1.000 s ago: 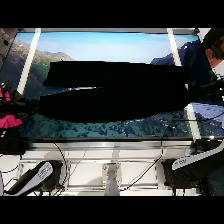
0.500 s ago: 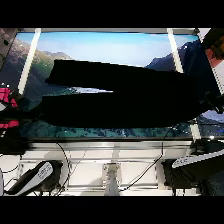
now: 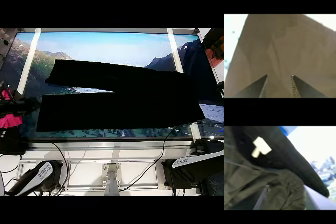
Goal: Fold the clothes and pants, and hang the long-sleeved shirts on hangers.
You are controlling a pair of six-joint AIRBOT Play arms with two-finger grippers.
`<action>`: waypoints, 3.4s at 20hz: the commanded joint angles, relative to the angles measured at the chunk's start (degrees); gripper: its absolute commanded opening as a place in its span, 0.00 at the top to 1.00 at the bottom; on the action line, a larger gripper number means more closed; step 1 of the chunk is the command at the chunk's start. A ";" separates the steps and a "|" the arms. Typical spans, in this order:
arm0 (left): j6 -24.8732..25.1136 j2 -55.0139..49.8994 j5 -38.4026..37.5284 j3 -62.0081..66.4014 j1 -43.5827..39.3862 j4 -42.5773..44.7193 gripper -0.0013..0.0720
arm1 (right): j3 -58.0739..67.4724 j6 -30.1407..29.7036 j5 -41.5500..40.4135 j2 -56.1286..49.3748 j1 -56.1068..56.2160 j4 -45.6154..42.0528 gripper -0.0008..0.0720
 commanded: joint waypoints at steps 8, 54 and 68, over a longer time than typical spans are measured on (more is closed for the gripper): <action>-1.79 6.29 -6.16 -2.80 4.76 0.70 0.98 | -7.50 -9.42 -0.87 6.38 -0.79 12.87 0.97; 23.21 1.29 9.03 -29.62 9.33 -46.86 0.98 | -39.89 -10.84 -11.45 19.17 -21.07 9.60 0.14; 23.19 2.08 9.05 -29.62 9.33 -46.86 0.98 | -42.86 -15.10 -18.05 11.93 -16.48 13.14 0.18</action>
